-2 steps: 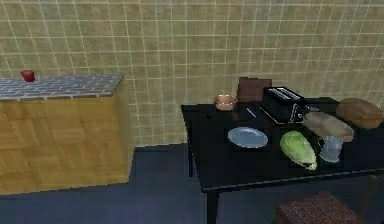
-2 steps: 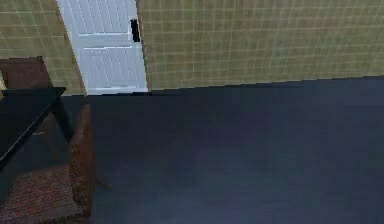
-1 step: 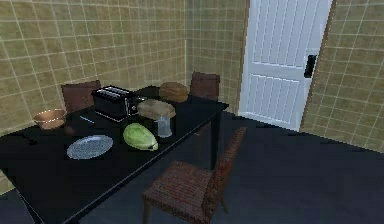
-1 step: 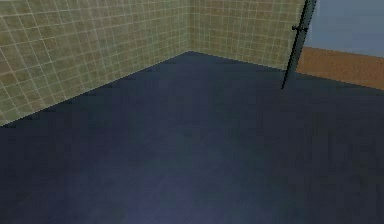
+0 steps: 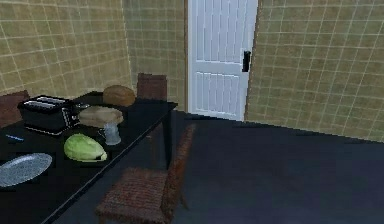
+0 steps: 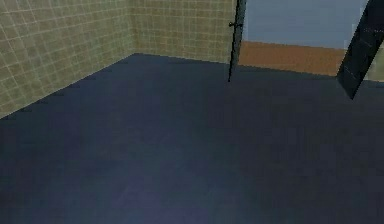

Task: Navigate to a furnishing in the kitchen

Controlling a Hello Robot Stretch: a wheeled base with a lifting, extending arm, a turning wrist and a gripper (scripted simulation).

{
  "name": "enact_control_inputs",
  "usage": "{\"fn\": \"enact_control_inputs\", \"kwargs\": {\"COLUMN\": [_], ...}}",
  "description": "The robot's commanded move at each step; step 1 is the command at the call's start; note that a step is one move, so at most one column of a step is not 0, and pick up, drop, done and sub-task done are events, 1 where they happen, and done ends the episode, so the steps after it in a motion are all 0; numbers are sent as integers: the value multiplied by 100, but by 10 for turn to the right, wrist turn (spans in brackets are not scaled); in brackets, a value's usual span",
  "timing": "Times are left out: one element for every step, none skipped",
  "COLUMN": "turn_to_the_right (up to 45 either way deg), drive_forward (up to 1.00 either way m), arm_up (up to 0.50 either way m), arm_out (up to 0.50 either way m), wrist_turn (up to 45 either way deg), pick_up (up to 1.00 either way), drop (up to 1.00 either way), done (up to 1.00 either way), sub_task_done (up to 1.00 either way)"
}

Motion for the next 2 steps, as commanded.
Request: {"fn": "enact_control_inputs", "kwargs": {"turn_to_the_right": [0,-150], "drive_forward": [5,0], "arm_up": [0,0], "arm_out": [0,0], "wrist_turn": [0,0], "pick_up": [0,0], "drop": [0,0], "done": [0,0], "sub_task_done": [0,0]}}
